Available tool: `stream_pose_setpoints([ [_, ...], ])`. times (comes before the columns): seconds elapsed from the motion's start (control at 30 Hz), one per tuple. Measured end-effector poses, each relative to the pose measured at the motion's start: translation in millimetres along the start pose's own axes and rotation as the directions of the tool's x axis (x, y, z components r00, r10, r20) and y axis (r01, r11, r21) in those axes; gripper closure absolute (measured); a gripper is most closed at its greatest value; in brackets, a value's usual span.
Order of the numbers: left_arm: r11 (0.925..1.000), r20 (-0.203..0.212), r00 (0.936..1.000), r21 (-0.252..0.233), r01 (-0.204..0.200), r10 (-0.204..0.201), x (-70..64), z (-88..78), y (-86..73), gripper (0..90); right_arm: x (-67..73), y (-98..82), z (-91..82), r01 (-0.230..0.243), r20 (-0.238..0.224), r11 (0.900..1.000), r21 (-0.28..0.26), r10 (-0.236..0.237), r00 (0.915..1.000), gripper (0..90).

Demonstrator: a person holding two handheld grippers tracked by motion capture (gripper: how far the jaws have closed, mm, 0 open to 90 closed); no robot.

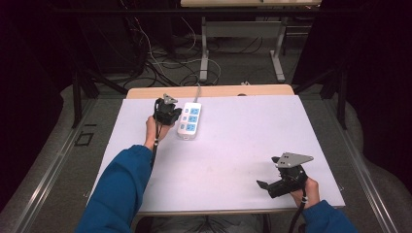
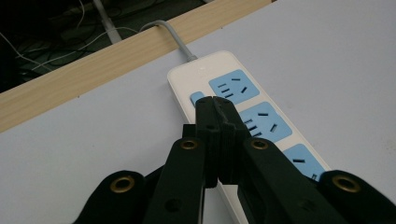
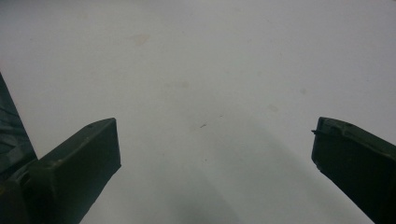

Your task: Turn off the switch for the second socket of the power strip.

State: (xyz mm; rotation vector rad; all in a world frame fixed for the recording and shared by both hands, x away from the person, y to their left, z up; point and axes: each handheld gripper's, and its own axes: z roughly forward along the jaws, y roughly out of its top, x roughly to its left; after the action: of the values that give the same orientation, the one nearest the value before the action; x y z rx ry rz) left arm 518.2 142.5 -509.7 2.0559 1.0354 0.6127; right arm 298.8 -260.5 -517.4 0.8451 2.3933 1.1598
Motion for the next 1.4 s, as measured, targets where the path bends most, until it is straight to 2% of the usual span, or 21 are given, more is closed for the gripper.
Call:
stream_pose_setpoints([
  [0.1,0.9999,0.003,1.0000,0.015,-0.006,0.006,1.2,1.9,0.1,89.9,-0.2,0.0,-0.5,0.001,-0.002,1.000,-0.002,-0.001,1.0000,0.6],
  [0.2,1.0000,0.002,1.0000,0.005,0.005,-0.005,1.9,6.5,-2.1,90.0,-0.1,0.0,-0.2,-0.001,-0.001,1.000,0.000,0.001,1.0000,0.6],
  [0.33,0.9998,0.006,0.9999,0.017,0.011,-0.011,3.5,10.8,-4.3,89.9,0.2,0.0,-0.2,0.001,-0.005,1.000,0.000,-0.001,1.0000,0.6],
  [0.57,0.9994,0.034,0.9994,0.034,0.009,-0.010,-0.2,19.0,-6.6,89.9,0.3,-0.1,0.2,-0.005,0.000,1.000,-0.001,0.005,1.0000,0.6],
  [0.6,0.9992,0.037,0.9993,0.039,-0.001,0.000,-0.6,20.0,-6.8,89.9,0.1,-0.1,0.2,-0.003,0.002,1.000,-0.001,0.003,1.0000,0.6],
  [1.03,0.9973,0.035,0.9994,0.073,-0.007,0.004,-3.1,31.7,-9.7,90.0,0.2,-0.2,0.3,-0.002,-0.002,1.000,0.000,0.002,1.0000,0.6],
  [1.4,0.9979,0.040,0.9992,0.065,-0.004,0.002,-1.9,33.6,-10.5,90.0,0.5,-0.1,0.3,-0.004,-0.006,1.000,0.002,0.004,1.0000,0.7],
])
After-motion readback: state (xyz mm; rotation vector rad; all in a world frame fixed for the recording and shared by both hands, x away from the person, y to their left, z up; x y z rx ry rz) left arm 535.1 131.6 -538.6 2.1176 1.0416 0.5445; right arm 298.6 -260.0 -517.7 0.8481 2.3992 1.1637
